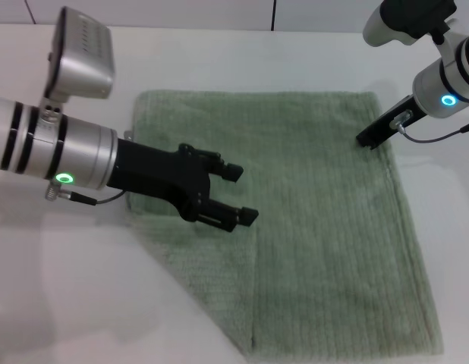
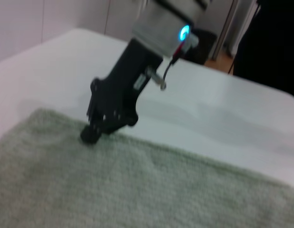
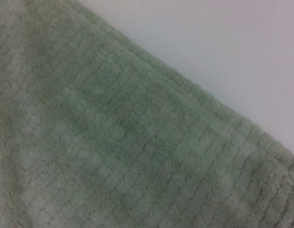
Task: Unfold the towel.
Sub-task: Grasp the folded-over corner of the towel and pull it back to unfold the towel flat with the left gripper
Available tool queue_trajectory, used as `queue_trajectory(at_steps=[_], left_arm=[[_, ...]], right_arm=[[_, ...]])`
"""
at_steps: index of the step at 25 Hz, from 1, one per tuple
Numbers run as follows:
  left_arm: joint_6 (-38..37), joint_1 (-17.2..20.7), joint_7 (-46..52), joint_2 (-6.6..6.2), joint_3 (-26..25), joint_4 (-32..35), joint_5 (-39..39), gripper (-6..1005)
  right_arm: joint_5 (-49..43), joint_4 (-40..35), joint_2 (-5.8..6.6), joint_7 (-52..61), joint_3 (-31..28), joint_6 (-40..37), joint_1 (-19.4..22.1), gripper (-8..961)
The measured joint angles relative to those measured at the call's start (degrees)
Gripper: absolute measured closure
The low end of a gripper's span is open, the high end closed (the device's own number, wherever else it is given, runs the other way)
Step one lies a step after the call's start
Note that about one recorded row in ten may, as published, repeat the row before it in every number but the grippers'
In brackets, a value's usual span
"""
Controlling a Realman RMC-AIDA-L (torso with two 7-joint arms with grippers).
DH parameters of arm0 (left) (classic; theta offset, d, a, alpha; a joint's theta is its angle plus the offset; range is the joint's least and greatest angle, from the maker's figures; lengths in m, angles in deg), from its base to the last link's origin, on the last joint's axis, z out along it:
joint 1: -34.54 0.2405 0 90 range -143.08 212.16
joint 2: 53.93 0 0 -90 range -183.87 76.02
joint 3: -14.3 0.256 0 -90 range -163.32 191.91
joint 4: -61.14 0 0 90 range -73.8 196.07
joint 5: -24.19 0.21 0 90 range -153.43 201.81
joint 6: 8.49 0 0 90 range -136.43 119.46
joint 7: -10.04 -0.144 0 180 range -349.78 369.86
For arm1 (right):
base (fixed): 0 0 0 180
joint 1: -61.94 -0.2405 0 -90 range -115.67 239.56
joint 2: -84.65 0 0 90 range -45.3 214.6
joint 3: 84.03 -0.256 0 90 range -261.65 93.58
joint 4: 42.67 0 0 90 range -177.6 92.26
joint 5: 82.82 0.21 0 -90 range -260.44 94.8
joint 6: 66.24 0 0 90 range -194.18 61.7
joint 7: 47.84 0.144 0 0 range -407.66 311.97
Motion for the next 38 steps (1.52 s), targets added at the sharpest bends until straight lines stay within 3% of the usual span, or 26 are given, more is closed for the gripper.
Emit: queue_trajectory(at_steps=[15, 32, 38], left_arm=[[10.35, -1.29, 0.05, 0.63, 11.32, -5.57, -0.27, 214], [13.32, -1.54, 1.71, 0.47, 15.63, -5.58, -0.34, 225], [13.59, -1.54, 2.01, 0.34, 15.67, -5.5, -0.1, 376]], right_arm=[[-0.09, 0.0, -0.01, -0.07, 0.07, -0.14, -0.2, 954], [-0.09, 0.0, -0.01, -0.09, 0.26, -0.14, -0.18, 954], [-0.09, 0.0, -0.01, -0.09, 0.35, -0.13, -0.18, 954]])
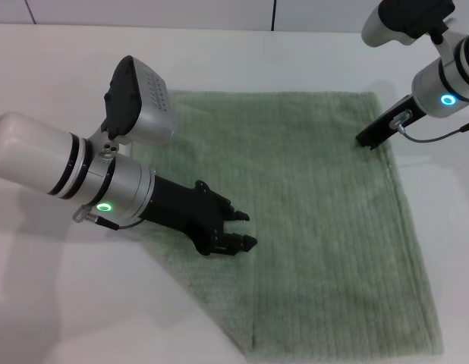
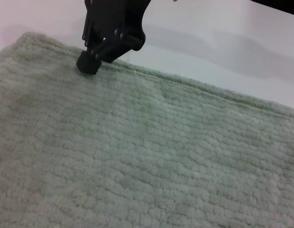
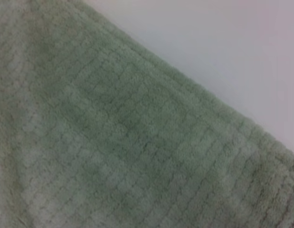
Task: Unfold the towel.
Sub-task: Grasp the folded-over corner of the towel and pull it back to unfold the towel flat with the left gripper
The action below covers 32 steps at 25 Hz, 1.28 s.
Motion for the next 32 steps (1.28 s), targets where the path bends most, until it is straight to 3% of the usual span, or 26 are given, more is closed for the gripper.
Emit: queue_trajectory(at_steps=[3, 7, 12, 18, 23, 26, 32], left_arm=[[0.03, -0.05, -0.05, -0.01, 0.01, 0.05, 0.17, 452], [-0.25, -0.08, -0.11, -0.08, 0.0, 0.22, 0.2, 662], [-1.09, -0.14, 0.03, -0.24, 0.0, 0.54, 0.42, 824], [-8.12, -1.02, 1.22, -0.66, -2.43, 1.43, 2.35, 966], [-10.3, -1.05, 1.55, -0.78, -4.11, 2.09, 3.39, 965], [-20.22, -1.85, 2.79, -1.43, -12.76, 3.68, 10.81, 966], [-22.06, -2.23, 3.26, -1.45, -14.63, 3.7, 14.95, 967]], right_arm=[[0.0, 0.0, 0.0, 0.0, 0.0, 0.0, -0.02, 953], [0.01, 0.0, 0.0, 0.0, 0.02, 0.0, -0.04, 953], [0.01, 0.0, 0.0, 0.0, 0.1, 0.0, -0.07, 953], [0.01, 0.0, 0.0, 0.01, 0.11, 0.0, -0.1, 953], [0.01, 0.01, 0.0, 0.0, 0.16, 0.0, -0.09, 953], [0.0, 0.08, 0.0, 0.01, 0.18, 0.0, -0.05, 953], [-0.02, 0.09, 0.0, 0.01, 0.18, 0.0, 0.05, 953]])
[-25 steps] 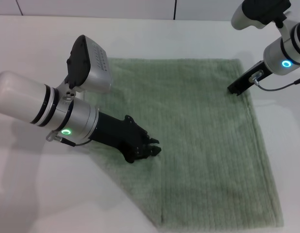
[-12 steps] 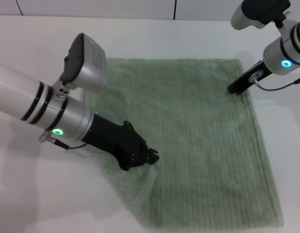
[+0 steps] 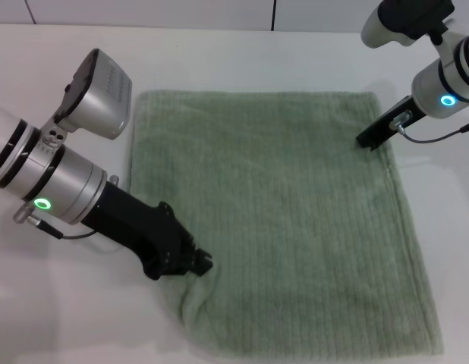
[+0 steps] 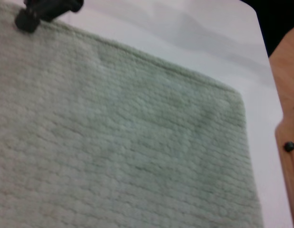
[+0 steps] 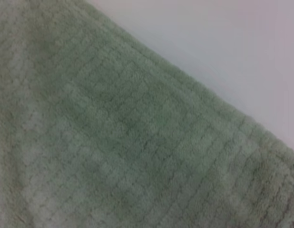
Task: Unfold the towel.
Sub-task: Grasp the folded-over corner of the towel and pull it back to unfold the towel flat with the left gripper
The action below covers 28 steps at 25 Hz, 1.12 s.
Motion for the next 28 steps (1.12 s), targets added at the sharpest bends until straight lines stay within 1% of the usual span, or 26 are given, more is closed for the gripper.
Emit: queue_trajectory(at_steps=[3, 7, 8, 10, 14, 20, 25, 28], left_arm=[[-1.76, -0.03, 0.21, -0.26, -0.62, 0.13, 0.98, 968], [-4.74, -0.05, 0.67, -0.53, -3.32, 1.47, 3.1, 965], [-4.74, -0.05, 0.67, -0.53, -3.32, 1.47, 3.1, 964], [-7.17, -0.06, 0.73, -0.72, -4.15, 2.29, 3.48, 962], [-8.18, -0.07, 1.17, -0.74, -4.49, 2.84, 4.75, 958], [-7.34, -1.15, 4.07, 0.34, -4.49, 2.88, 10.91, 951], [-8.69, -2.63, 7.17, 0.29, -4.44, 2.8, 12.04, 946], [-9.59, -2.78, 7.37, 0.31, -4.47, 3.38, 12.14, 943]], right_arm=[[-0.01, 0.0, 0.0, 0.0, 0.0, 0.0, 0.12, 954], [-0.05, 0.52, 0.0, 0.0, 0.0, 0.0, 0.11, 953], [-0.07, 0.68, 0.0, 0.0, 0.0, 0.0, 0.03, 953], [-0.13, 0.87, 0.0, 0.0, 0.0, 0.0, -0.11, 953], [-0.18, 0.89, 0.0, 0.0, 0.05, 0.0, -0.15, 954], [-0.25, 0.89, 0.0, -0.05, 0.09, 0.0, -0.32, 954], [-0.25, 0.88, 0.0, -0.07, 0.09, 0.0, -0.32, 953], [-0.25, 0.88, 0.0, -0.08, 0.09, 0.0, -0.32, 953]])
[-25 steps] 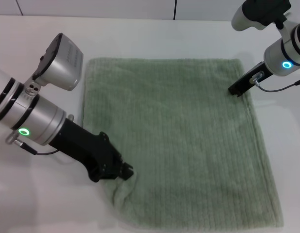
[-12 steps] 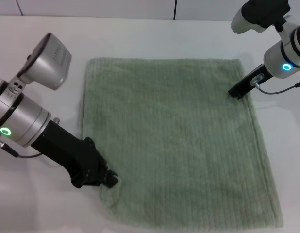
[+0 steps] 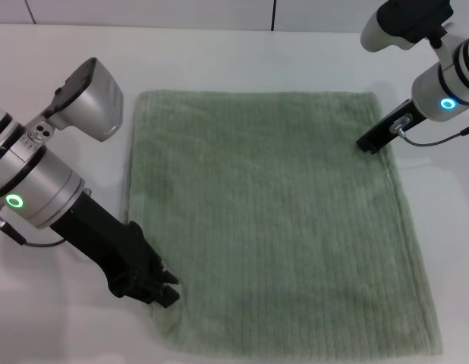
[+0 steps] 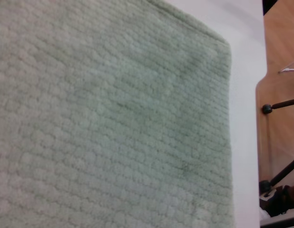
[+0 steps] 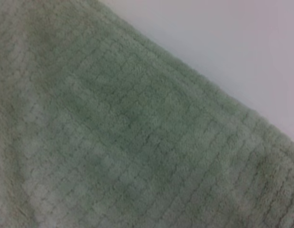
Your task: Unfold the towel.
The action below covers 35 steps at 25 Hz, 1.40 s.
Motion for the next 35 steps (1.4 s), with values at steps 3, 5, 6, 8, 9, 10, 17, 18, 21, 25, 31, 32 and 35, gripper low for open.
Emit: queue_trajectory(at_steps=[3, 5, 6, 8, 9, 10, 17, 18, 21, 25, 31, 32, 35], left_arm=[[-0.59, 0.1, -0.34, 0.03, -0.23, 1.29, -0.43, 940], [-0.67, 0.25, -1.14, 0.1, -1.7, 2.43, -1.07, 741], [-0.67, 0.25, -1.14, 0.1, -1.7, 2.43, -1.07, 695], [-0.26, 0.33, -2.54, 0.14, -4.68, 3.4, -3.27, 602], [0.22, 0.41, -3.35, 0.14, -6.15, 3.63, -4.77, 555], [0.82, 0.54, -4.3, 0.15, -7.73, 3.66, -6.55, 509], [9.91, 2.37, -10.18, 0.34, -14.29, -2.54, -21.19, 302], [12.06, 2.75, -11.71, 0.33, -14.54, -4.42, -24.1, 291], [16.15, 3.62, -15.37, 0.33, -14.79, -8.4, -29.85, 258], [16.15, 3.62, -15.37, 0.33, -14.79, -8.4, -29.85, 213], [33.45, 6.86, -36.7, 0.56, -17.4, -26.45, -63.24, 191], [35.13, 6.89, -39.1, 0.68, -17.6, -28.0, -66.16, 191], [38.24, 6.8, -45.88, 0.8, -17.72, -31.95, -73.36, 190]], right_arm=[[0.0, 0.0, 0.0, -0.01, 0.0, 0.0, 0.0, 953], [0.0, 0.0, 0.0, -0.01, 0.0, 0.0, 0.0, 954], [0.0, 0.0, 0.0, -0.01, 0.0, 0.0, 0.0, 954], [0.0, 0.0, 0.0, -0.01, -0.01, -0.05, 0.0, 954], [0.0, 0.0, 0.02, -0.01, -0.01, -0.19, -0.08, 953], [0.0, 0.0, 0.02, -0.01, -0.01, -0.19, -0.08, 953], [0.0, -0.08, 0.22, 0.11, 0.0, -1.32, -1.31, 953], [0.0, -0.29, 0.3, 0.28, -0.03, -1.75, -1.65, 954], [0.0, -2.45, 0.31, 0.55, -0.1, -2.99, -2.73, 954], [-0.01, -13.69, -2.44, -0.13, 0.32, -0.55, -1.0, 954], [6.25, -21.35, -4.11, -1.41, 11.31, 12.45, 3.83, 954], [9.33, -22.37, -4.12, -1.45, 17.39, 20.33, 5.99, 953], [12.77, -22.67, -4.17, -1.1, 32.39, 44.51, 12.55, 953]])
